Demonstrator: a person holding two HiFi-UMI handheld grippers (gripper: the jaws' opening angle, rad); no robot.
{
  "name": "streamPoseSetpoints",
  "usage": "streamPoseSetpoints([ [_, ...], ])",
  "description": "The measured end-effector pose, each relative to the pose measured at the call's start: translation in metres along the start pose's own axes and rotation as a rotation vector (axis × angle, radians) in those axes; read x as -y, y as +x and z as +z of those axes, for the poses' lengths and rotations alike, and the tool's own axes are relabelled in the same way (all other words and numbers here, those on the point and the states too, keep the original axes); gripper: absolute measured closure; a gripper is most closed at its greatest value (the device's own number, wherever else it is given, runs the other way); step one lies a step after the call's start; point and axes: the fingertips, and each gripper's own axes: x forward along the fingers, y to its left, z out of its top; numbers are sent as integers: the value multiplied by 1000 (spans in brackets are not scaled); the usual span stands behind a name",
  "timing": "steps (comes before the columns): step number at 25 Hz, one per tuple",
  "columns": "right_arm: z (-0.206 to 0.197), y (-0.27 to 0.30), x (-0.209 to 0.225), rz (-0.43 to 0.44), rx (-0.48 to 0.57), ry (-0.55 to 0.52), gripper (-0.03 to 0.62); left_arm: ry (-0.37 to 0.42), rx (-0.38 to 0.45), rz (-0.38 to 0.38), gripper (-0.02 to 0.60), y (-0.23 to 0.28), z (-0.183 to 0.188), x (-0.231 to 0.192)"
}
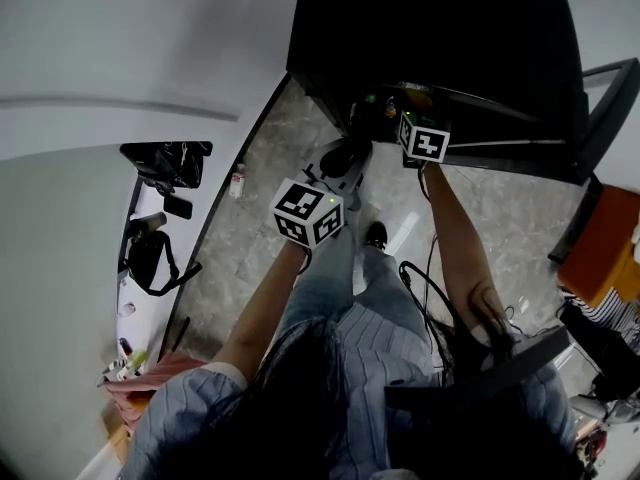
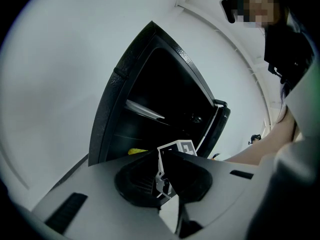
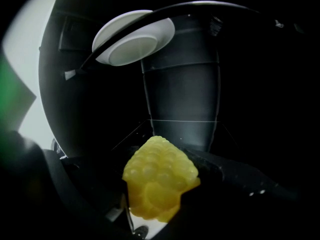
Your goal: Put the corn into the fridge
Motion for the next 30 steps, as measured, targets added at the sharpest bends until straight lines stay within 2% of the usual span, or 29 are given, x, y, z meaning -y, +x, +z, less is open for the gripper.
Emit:
streamPoseSetpoints([
  [8,6,14,1,-19,11,-111,341,-7,-7,4,541,-3,-4,-3],
  [15,10,25,2,-23,21,-84,341,-14,-14,16,541,-4,-6,-13],
  [19,11,31,2,-28,32,-122,341,-20,-20,25,541,-4,-9,-18],
  [24,-14,32,0,-18,-90,-194,341,-30,-25,28,541,-6,-12,-21],
  [30,-14,34,5,-32,-66,-186,341,-43,-29,45,541,-7,-17,-29],
])
